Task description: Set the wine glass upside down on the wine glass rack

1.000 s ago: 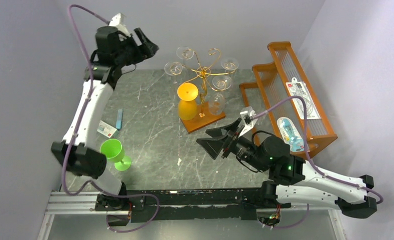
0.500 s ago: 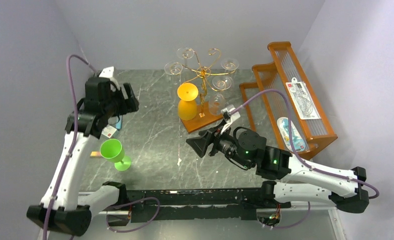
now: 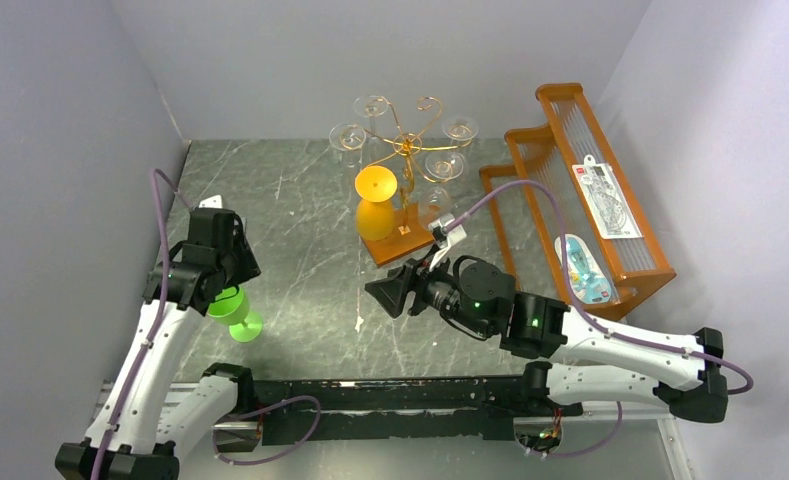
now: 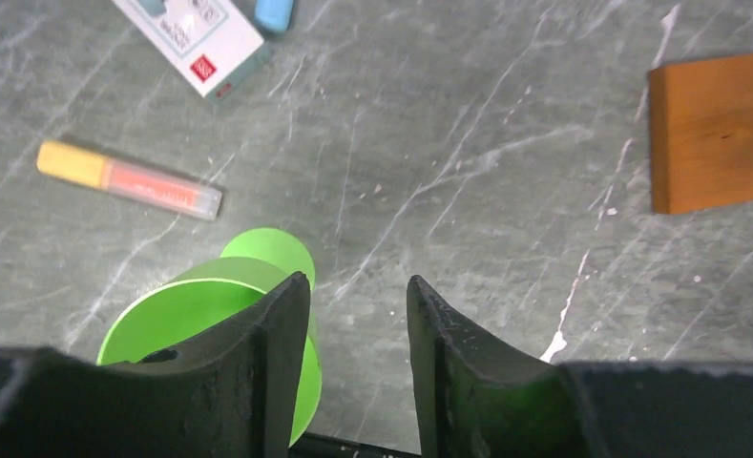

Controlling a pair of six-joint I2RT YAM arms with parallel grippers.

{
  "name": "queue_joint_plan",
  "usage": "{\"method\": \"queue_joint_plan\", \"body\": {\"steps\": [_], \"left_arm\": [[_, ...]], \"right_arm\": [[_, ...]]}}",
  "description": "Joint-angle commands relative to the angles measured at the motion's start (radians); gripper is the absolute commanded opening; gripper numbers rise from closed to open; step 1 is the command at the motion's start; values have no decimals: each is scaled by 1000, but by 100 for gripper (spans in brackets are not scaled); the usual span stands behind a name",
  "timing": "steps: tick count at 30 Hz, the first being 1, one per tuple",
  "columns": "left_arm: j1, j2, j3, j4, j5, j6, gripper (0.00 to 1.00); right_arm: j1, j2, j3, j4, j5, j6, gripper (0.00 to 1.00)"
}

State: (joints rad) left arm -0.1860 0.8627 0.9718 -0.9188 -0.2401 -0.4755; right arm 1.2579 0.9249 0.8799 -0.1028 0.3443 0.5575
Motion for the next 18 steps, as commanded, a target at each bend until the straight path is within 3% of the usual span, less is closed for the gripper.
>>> {"method": "queue_joint_plan", "body": {"steps": [1,10,18], "left_arm": [[2,12,-45,-56,-24,-64,46],[2,-39,-63,-64,-56,-75,50],[2,-45,40,-131,-59,-79,53]], "right_arm": [[1,-14,-49,65,-21,28,64],[1,-3,-51,73,-21,32,63],[1,8,-51,89,-37,33,63]]}}
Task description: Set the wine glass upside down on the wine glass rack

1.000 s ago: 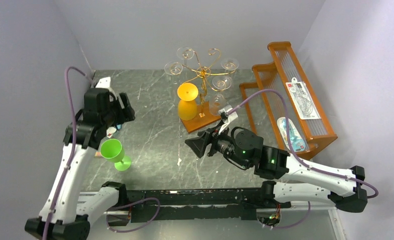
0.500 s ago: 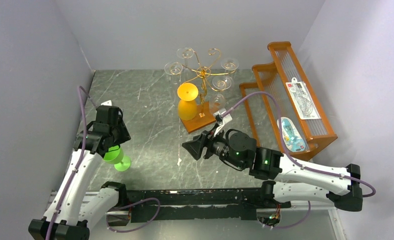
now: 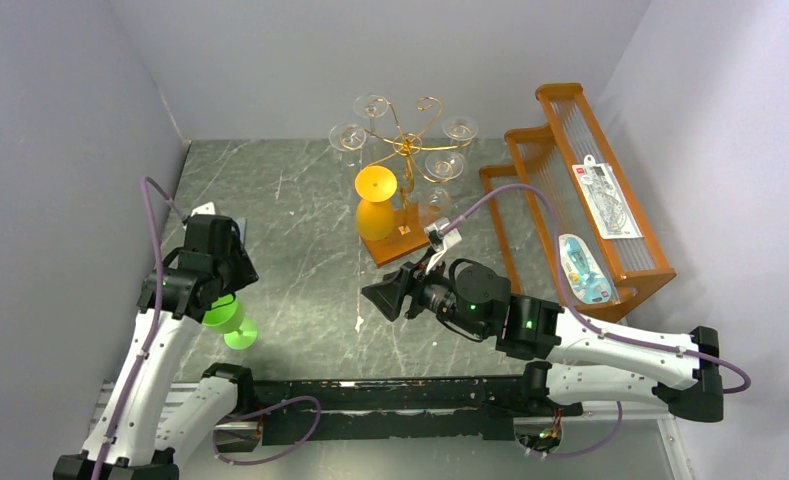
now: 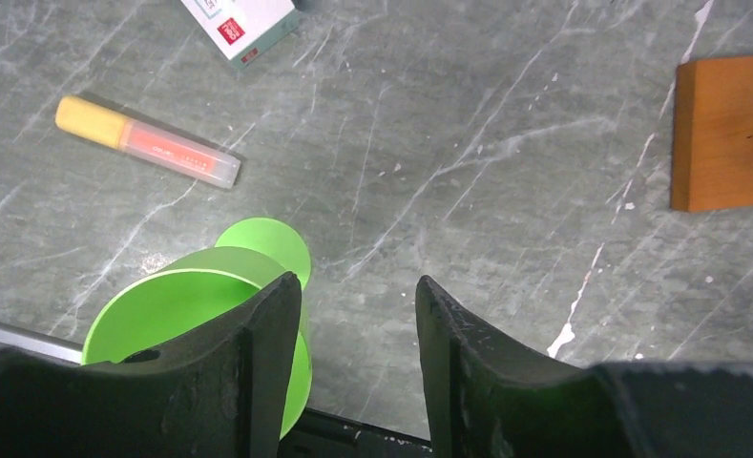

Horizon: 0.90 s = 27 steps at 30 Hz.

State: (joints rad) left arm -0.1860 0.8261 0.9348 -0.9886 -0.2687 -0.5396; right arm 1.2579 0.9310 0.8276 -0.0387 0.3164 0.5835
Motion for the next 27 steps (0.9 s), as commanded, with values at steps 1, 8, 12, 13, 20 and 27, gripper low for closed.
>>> {"method": "queue_joint_plan", "body": {"steps": [1,8,12,13,20,27], "left_arm": [[2,-13,89,-82,-46,-26,54],[2,-69,67,-163,-153,-115,65],[2,-87,-20,-118,-67,-147,62],[2,-93,-50,-96,-43,-152,60],[2,-43,-123,-22,39,-161,41],[2,-19,-5,-1,249,-76,5]], "right_arm": [[1,1,0,25,-10,9,63],[1,-9,-25,34,-15,17,63],[1,-5,-22,34,-20,25,62],[1,-4,-22,34,-24,29,62],[0,-15,-32,33,-27,62,61],[0,-12,-42,33,-24,108,60]]}}
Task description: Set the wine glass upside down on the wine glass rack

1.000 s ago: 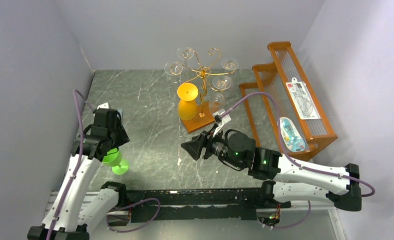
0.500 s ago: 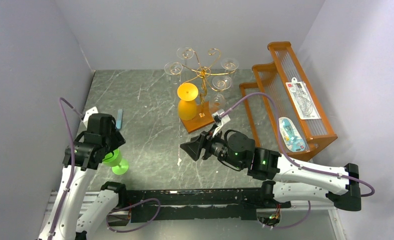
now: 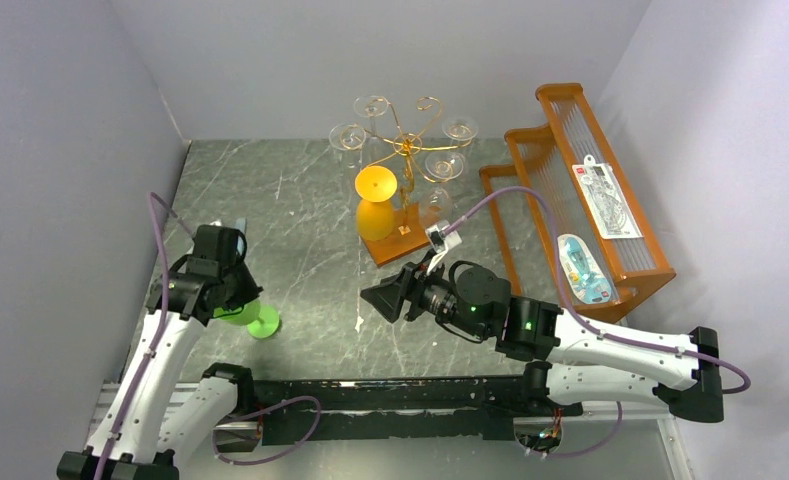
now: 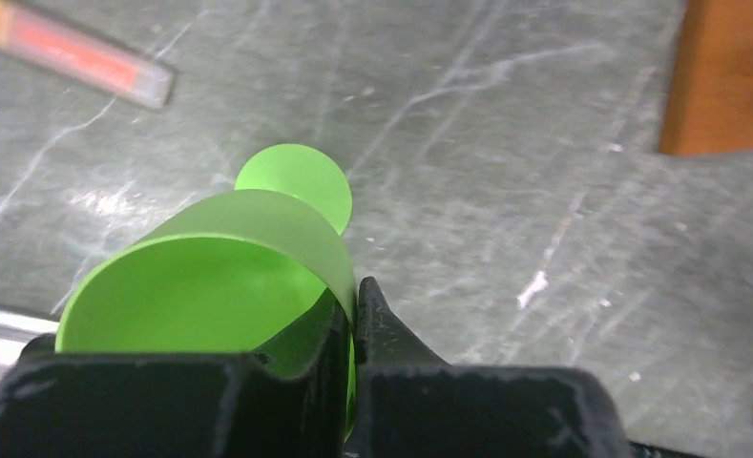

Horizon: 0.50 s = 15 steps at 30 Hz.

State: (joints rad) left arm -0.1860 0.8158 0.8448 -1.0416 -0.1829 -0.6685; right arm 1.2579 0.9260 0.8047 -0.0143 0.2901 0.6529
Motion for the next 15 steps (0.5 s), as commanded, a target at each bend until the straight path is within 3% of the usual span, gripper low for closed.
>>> {"method": "queue_joint_plan", "body": {"steps": [1,7,10,15], "left_arm": [[2,-8,97,56,200,67,5],[2,-23,148,105,408,120,5],[2,-41,153,159,493,121,5],[2,-95,169,258,516,97,5]], "right_arm": [[1,-4,-19,10,7,43,60],[1,17,-17,-12,99,144,61],[1,32,-24,33,90,179,69],[3,116,26,86,38,223,74]]}}
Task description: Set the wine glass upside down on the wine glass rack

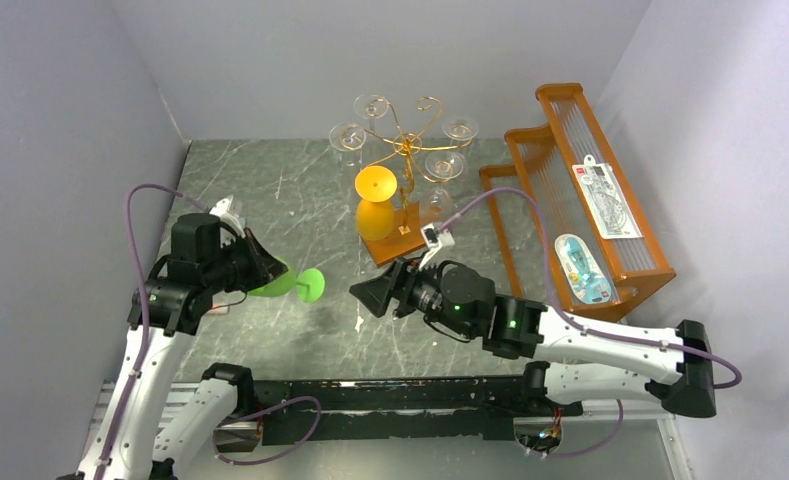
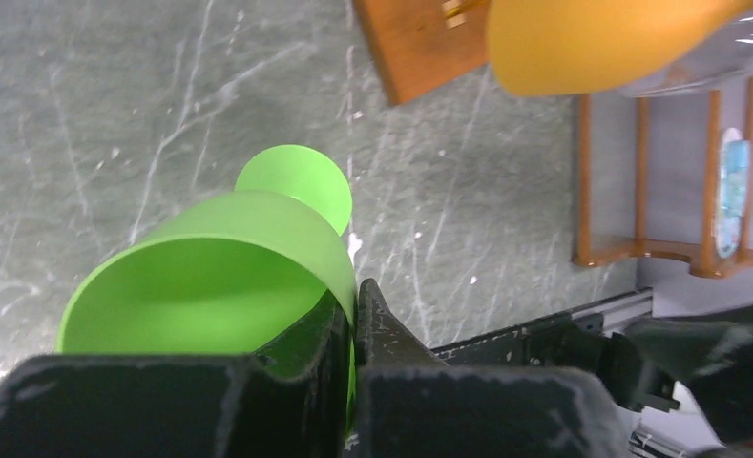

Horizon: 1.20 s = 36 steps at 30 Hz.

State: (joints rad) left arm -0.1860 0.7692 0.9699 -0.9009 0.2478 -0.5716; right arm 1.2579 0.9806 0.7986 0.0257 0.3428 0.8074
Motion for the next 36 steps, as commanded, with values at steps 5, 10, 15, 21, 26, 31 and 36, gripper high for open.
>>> {"method": "queue_joint_plan", "body": {"steps": [5,10,15,21,26,31,36], "left_arm": [[2,-121,94,249,-18,-29,5],[2,-173,160,347,-108,-29,5],[2,-291,82,600,-173,-90,5],[2,-385,12,858,-153,-133,5],[2,-411,-2,971,-87,-153,5],[2,-436,-4,1016,-45,-171,5],[2,-438,-16,1054,26,-206,5]], "right_arm": [[5,153,115,75,31,181,75],[8,209,246,69,98,209,75],[8,236,255,245,153,323,73],[8,339,408,371,114,334,69],[9,428,503,488,47,287,69],[14,485,580,533,35,276,69],[13,531,628,596,51,244,67]]}}
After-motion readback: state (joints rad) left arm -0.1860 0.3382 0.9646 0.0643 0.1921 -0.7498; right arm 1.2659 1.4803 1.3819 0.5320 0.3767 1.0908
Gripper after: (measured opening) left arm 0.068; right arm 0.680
